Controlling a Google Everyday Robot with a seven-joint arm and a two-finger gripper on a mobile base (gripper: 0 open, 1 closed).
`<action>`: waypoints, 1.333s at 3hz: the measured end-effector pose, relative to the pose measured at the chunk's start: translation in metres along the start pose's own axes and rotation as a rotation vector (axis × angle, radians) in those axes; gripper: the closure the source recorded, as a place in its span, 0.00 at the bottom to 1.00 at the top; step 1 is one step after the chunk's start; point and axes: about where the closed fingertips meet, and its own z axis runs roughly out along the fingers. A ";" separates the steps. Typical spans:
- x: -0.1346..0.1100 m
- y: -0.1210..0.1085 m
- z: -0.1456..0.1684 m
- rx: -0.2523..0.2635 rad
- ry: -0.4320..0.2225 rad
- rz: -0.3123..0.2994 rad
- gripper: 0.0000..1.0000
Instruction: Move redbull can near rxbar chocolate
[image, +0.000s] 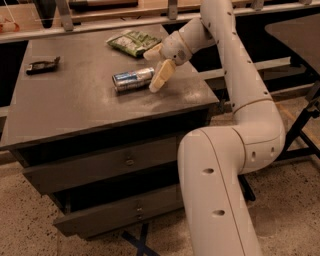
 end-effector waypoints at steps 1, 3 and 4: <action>0.014 -0.002 0.016 -0.026 -0.019 0.037 0.26; 0.018 -0.002 0.024 -0.045 -0.040 0.047 0.72; 0.016 -0.002 0.023 -0.045 -0.040 0.047 0.95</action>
Offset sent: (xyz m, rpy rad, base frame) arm 0.0319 -0.0177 -0.0203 0.0040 0.1283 0.0859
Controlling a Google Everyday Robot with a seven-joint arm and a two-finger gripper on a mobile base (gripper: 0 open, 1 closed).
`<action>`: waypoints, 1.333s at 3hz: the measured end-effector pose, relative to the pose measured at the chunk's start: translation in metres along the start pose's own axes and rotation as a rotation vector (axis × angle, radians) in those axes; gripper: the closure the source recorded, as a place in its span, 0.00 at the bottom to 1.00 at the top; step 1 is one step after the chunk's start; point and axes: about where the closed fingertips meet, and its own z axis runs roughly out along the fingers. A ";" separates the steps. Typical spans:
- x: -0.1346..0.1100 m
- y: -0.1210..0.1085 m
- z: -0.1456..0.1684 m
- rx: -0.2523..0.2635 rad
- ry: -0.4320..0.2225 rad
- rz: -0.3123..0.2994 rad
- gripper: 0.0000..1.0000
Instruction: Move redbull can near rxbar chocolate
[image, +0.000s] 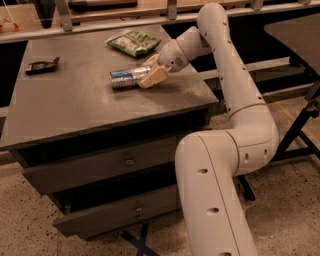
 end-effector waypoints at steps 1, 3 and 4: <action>0.000 0.001 0.000 0.000 0.000 0.000 1.00; -0.048 0.006 -0.027 0.054 -0.012 -0.091 1.00; -0.140 0.023 -0.073 0.169 -0.041 -0.271 1.00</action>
Offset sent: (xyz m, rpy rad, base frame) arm -0.0437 -0.0213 0.2029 0.0410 -0.2712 0.0859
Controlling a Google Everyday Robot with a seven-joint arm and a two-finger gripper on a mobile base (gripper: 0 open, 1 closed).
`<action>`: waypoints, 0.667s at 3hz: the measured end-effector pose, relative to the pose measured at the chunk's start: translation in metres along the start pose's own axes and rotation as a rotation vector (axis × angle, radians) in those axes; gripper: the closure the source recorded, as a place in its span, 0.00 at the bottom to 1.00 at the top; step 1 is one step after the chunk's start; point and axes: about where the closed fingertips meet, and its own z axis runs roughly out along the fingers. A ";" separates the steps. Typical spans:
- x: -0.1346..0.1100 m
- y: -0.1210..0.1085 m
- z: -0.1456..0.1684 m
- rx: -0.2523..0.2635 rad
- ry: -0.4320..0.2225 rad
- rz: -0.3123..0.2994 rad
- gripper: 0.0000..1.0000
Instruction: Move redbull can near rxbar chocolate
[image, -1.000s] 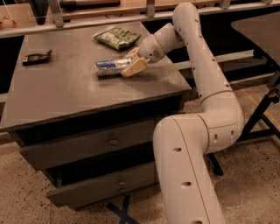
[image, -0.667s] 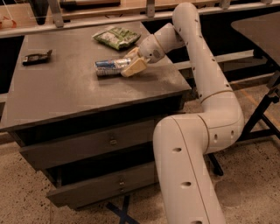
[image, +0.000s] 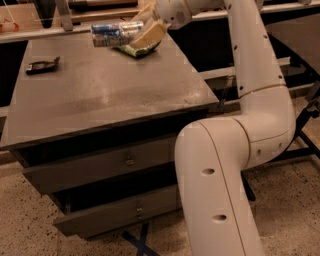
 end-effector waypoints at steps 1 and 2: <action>-0.031 -0.012 -0.018 0.083 0.051 -0.005 1.00; -0.004 -0.025 -0.024 0.147 0.118 0.159 1.00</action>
Offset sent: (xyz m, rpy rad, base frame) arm 0.0200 -0.0453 -0.0238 -0.1111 0.2514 -0.4750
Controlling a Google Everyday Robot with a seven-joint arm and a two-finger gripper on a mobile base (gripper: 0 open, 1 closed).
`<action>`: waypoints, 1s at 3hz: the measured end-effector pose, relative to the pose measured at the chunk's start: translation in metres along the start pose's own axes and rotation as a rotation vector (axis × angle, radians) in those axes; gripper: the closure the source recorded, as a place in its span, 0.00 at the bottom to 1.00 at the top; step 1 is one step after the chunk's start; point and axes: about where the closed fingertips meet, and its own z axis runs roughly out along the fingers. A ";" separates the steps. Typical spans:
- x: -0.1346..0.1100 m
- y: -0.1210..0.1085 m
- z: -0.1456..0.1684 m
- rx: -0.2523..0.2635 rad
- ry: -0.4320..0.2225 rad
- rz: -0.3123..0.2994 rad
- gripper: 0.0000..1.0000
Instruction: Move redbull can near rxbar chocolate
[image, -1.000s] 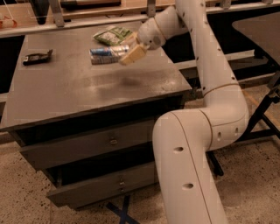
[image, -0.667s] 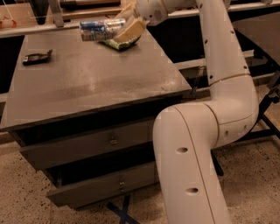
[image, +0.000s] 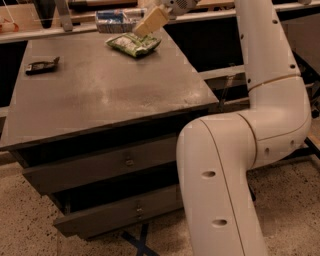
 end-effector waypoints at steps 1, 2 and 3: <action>0.027 -0.019 0.008 0.054 0.034 0.152 1.00; 0.034 -0.034 0.026 0.100 0.054 0.181 1.00; 0.048 -0.039 0.056 0.116 0.127 0.129 1.00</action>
Offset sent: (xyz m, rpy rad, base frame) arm 0.0074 0.0184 -0.0735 -0.0063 0.0579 -0.2607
